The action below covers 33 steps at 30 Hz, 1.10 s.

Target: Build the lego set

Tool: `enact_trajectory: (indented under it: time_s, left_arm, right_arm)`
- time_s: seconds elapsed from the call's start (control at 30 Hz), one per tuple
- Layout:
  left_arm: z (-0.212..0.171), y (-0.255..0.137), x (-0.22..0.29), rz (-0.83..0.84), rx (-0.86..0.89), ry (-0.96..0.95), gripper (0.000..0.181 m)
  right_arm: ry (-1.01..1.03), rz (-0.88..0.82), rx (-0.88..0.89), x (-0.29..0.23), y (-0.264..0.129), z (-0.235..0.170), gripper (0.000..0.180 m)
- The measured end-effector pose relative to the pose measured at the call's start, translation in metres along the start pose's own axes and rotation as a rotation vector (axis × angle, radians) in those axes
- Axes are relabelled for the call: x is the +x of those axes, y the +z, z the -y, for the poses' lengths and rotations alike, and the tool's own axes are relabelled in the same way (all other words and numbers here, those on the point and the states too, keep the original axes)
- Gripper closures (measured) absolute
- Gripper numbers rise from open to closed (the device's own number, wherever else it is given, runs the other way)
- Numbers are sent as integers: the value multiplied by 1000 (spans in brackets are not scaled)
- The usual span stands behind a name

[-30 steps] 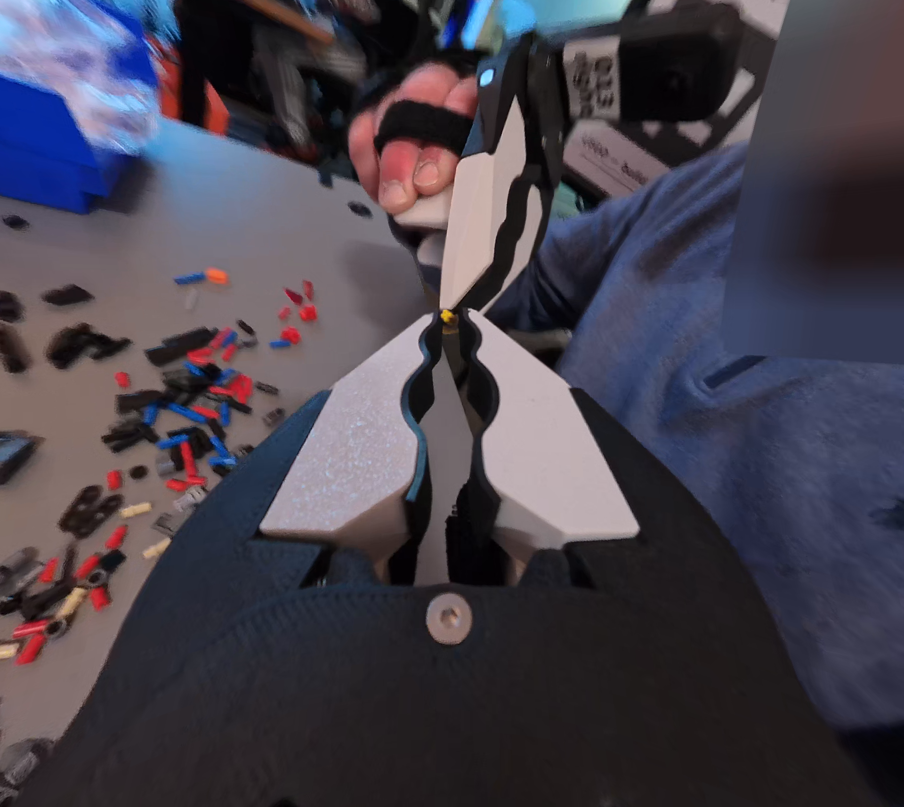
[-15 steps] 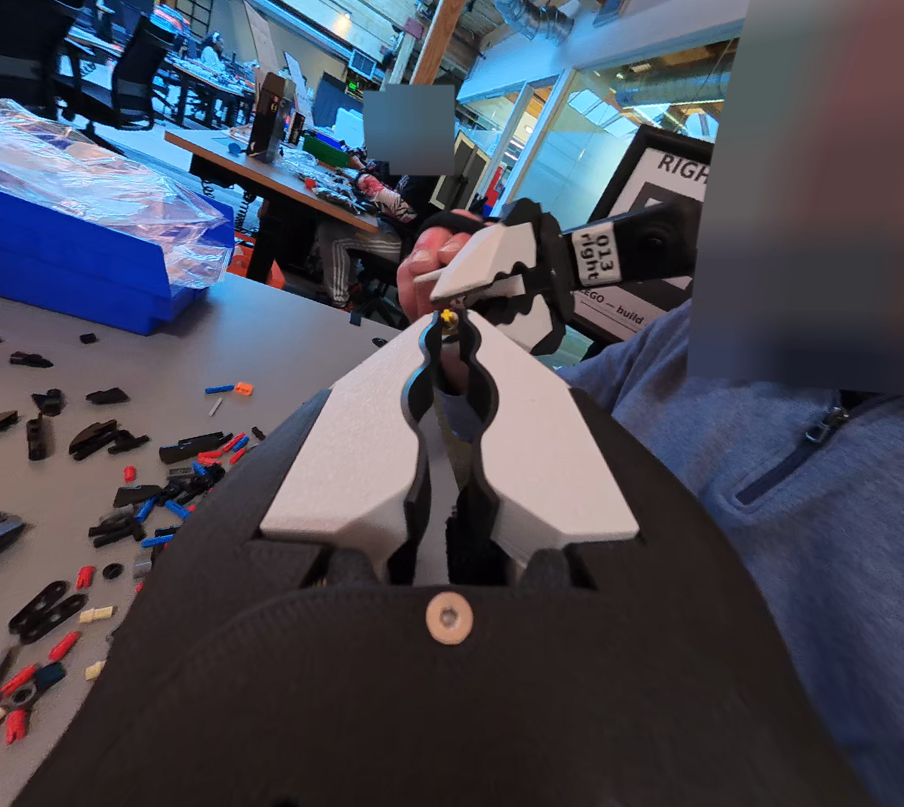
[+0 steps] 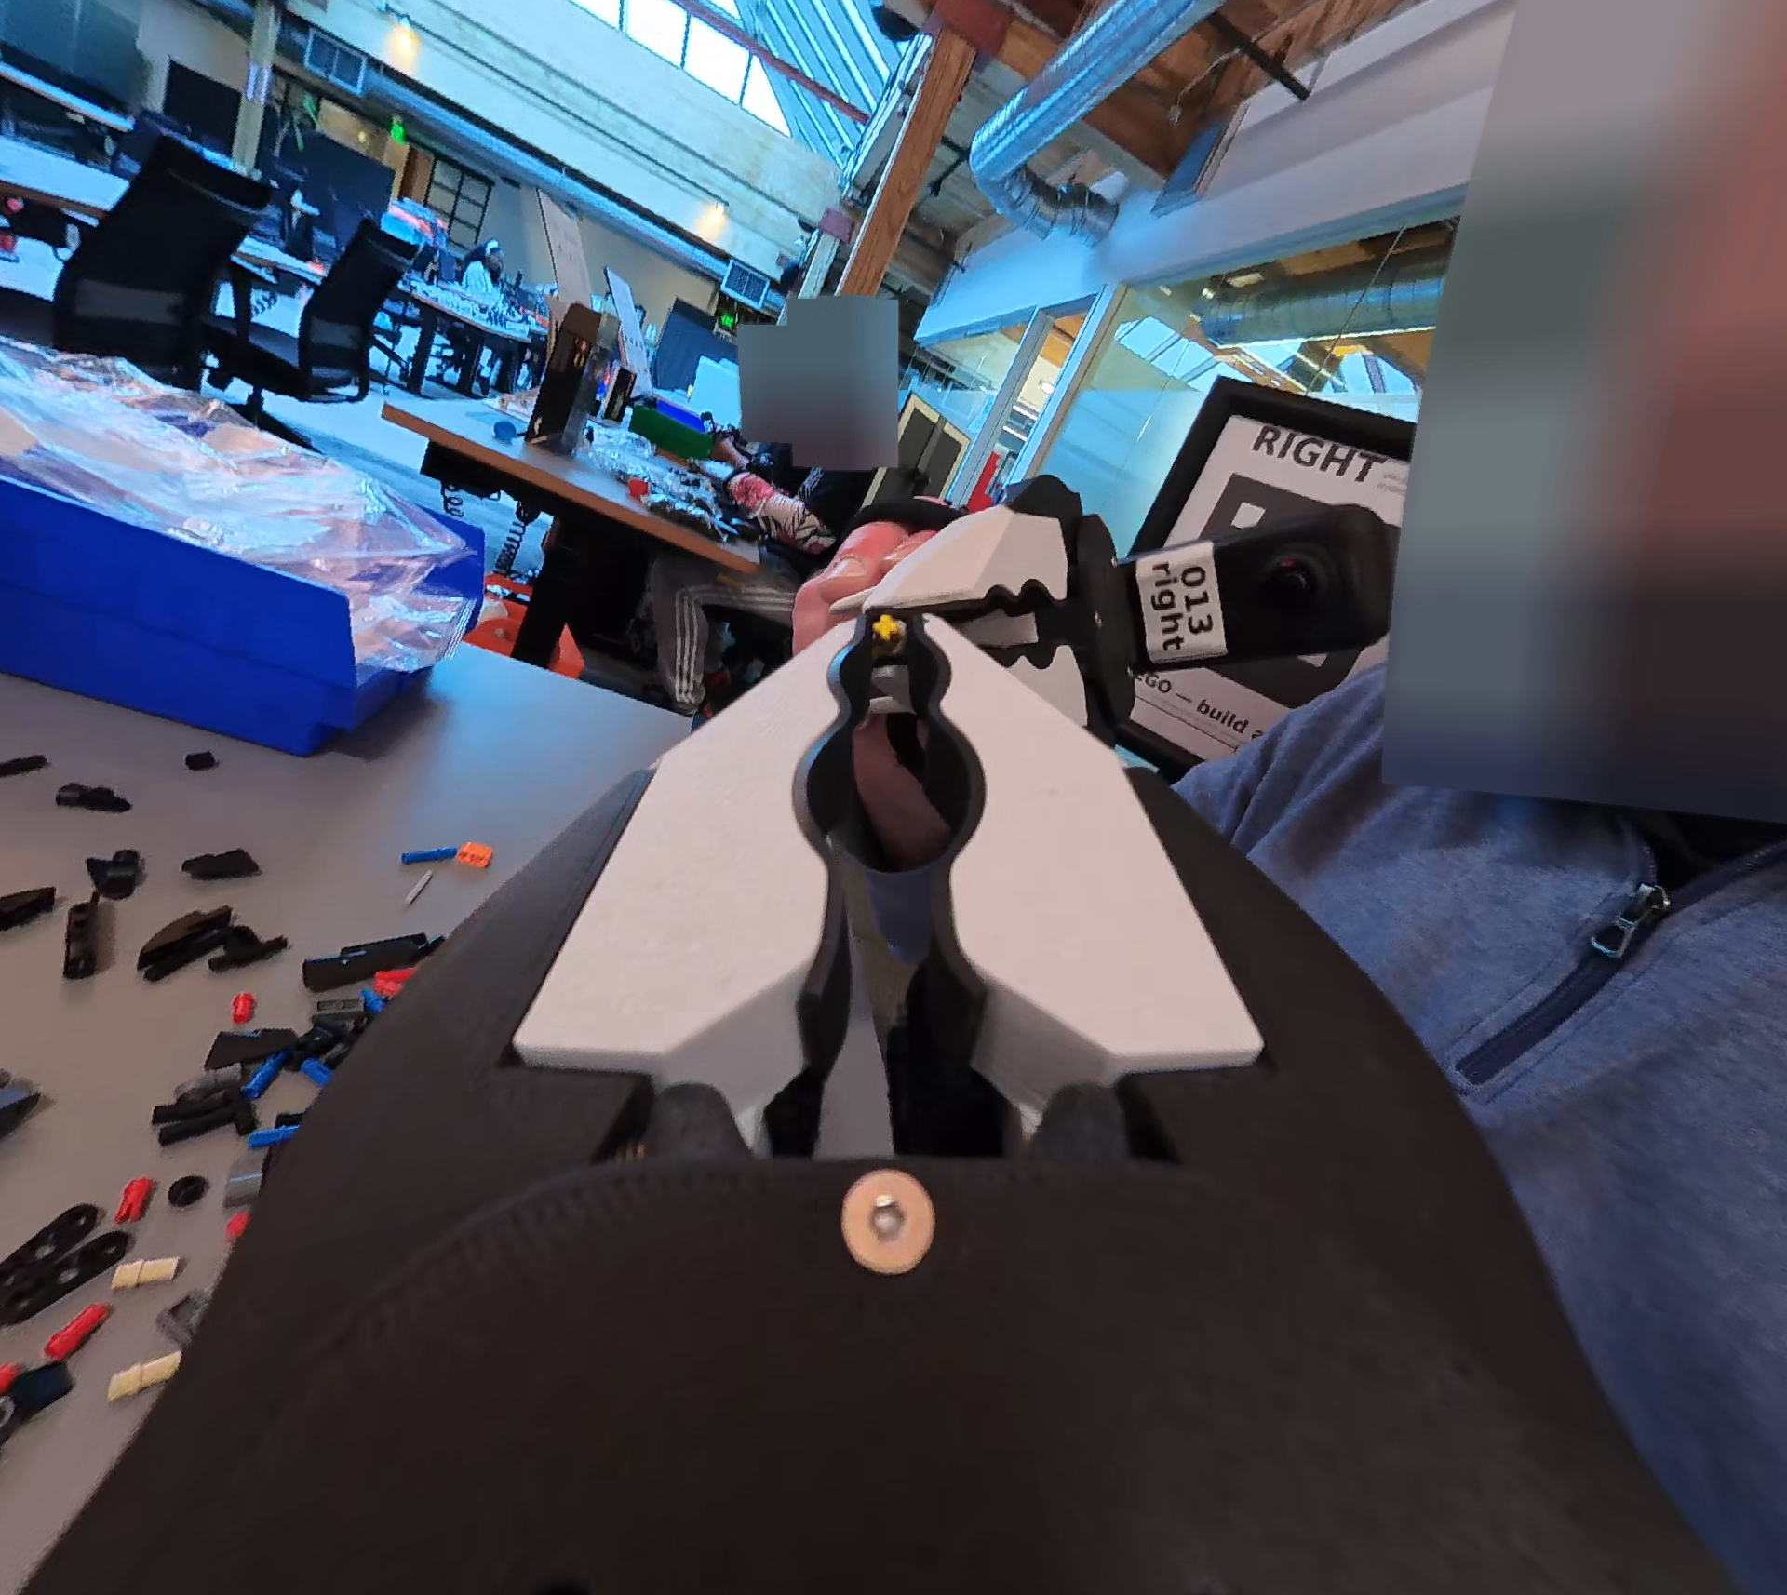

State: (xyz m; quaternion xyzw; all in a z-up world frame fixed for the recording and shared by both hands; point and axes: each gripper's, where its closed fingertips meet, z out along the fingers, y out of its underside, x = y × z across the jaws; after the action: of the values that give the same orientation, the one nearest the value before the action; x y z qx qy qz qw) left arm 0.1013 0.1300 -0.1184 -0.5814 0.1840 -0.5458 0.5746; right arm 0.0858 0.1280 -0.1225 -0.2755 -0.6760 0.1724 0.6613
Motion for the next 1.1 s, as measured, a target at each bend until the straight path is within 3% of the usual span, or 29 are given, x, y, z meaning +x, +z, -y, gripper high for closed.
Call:
enact_trajectory:
  time_s: [1.1]
  left_arm:
    - [16, 7, -3, 78, 100, 54, 171]
  right_arm:
    - [80, -31, 6, 19, -10, -5, 175]
